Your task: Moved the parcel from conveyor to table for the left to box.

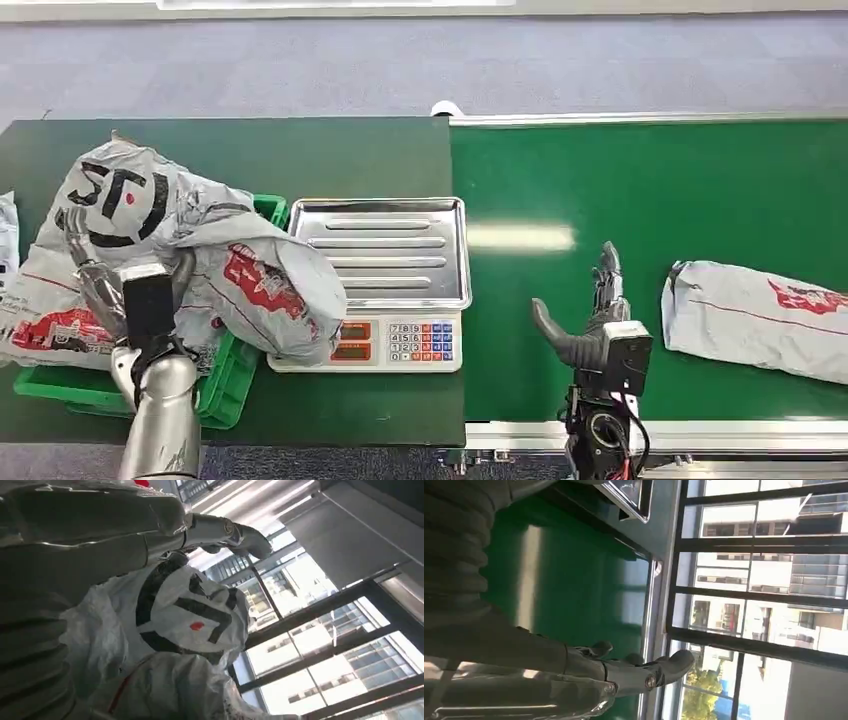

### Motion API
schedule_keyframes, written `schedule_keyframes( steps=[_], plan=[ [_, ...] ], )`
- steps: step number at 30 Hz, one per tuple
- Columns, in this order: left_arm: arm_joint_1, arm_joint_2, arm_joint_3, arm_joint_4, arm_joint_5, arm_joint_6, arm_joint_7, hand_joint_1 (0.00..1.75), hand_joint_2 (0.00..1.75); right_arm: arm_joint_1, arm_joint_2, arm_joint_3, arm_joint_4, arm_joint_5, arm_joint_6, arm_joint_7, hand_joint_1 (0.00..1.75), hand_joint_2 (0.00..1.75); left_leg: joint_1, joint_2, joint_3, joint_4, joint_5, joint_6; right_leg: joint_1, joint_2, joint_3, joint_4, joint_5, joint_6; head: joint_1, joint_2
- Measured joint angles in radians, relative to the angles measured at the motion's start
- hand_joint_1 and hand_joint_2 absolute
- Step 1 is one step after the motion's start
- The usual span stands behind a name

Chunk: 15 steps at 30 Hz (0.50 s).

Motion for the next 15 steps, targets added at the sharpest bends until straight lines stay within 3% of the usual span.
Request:
schedule_keyframes(
  steps=[4, 5, 6, 7, 9, 10, 11, 13, 15],
  plan=[
    [-0.004, 0.017, -0.031, 0.016, 0.005, -0.007, 0.009, 0.03, 1.75, 0.0, -0.001, 0.0, 0.0, 0.0, 0.0, 0.0, 0.0, 1.75, 0.0, 0.0, 0.003, 0.0, 0.0, 0.0, 0.0, 0.0, 0.003, 0.0, 0.0, 0.0, 0.0, 0.0],
    [-0.003, 0.023, -0.04, 0.017, 0.007, -0.015, 0.023, 1.26, 1.75, 0.0, -0.001, 0.0, 0.0, 0.0, 0.0, 0.0, 0.0, 1.75, 0.0, 0.0, 0.003, 0.0, 0.0, 0.0, 0.0, 0.0, 0.003, 0.0, 0.0, 0.0, 0.0, 0.0],
    [-0.002, 0.029, -0.054, 0.019, -0.004, -0.027, 0.047, 1.22, 1.75, 0.0, -0.001, 0.0, 0.0, 0.001, 0.0, 0.0, 0.0, 1.75, 0.0, 0.0, 0.003, 0.0, 0.0, 0.0, 0.0, 0.0, 0.003, 0.0, 0.0, 0.0, 0.0, 0.0],
    [-0.001, 0.034, -0.069, 0.021, -0.018, -0.034, 0.064, 0.05, 1.75, 0.0, -0.001, -0.001, 0.0, 0.004, 0.002, 0.0, 0.0, 1.75, 0.0, 0.0, 0.003, 0.0, 0.0, 0.0, 0.0, 0.0, 0.003, 0.0, 0.0, 0.0, 0.0, 0.0],
    [0.005, 0.044, -0.101, 0.021, -0.046, -0.035, 0.087, 0.23, 1.75, 0.002, -0.001, -0.002, 0.0, 0.01, 0.002, 0.0, 0.0, 1.75, 0.0, 0.0, 0.003, 0.0, 0.0, 0.0, 0.0, 0.0, 0.003, 0.0, 0.0, 0.0, -0.001, 0.0],
    [0.007, 0.047, -0.113, 0.021, -0.058, -0.035, 0.096, 1.24, 1.75, 0.004, -0.001, -0.002, 0.0, 0.012, 0.002, 0.0, 0.0, 1.75, 0.0, 0.0, 0.003, 0.0, 0.0, 0.0, 0.0, 0.0, 0.003, 0.0, 0.0, 0.0, 0.0, 0.0],
    [0.01, 0.049, -0.126, 0.021, -0.075, -0.046, 0.105, 1.26, 1.75, 0.006, -0.001, -0.003, 0.0, 0.014, 0.002, -0.001, 0.0, 1.75, 0.0, 0.0, 0.003, 0.0, 0.0, 0.0, 0.0, 0.0, 0.003, 0.0, 0.0, 0.0, 0.0, 0.0],
    [0.012, 0.058, -0.157, 0.019, -0.106, -0.08, 0.121, 0.0, 1.75, 0.007, -0.001, -0.004, 0.0, 0.015, 0.002, -0.005, 0.0, 1.75, 0.0, -0.001, 0.003, 0.0, 0.0, 0.0, 0.0, 0.0, 0.003, 0.0, 0.0, 0.0, 0.0, 0.0],
    [0.016, 0.062, -0.181, 0.014, -0.096, -0.084, 0.118, 0.0, 1.75, 0.007, -0.001, -0.005, 0.0, 0.015, 0.005, -0.006, 0.0, 1.75, 0.0, 0.0, 0.003, 0.0, 0.0, 0.0, 0.0, 0.0, 0.003, 0.0, 0.0, 0.0, 0.0, 0.0]
  ],
)
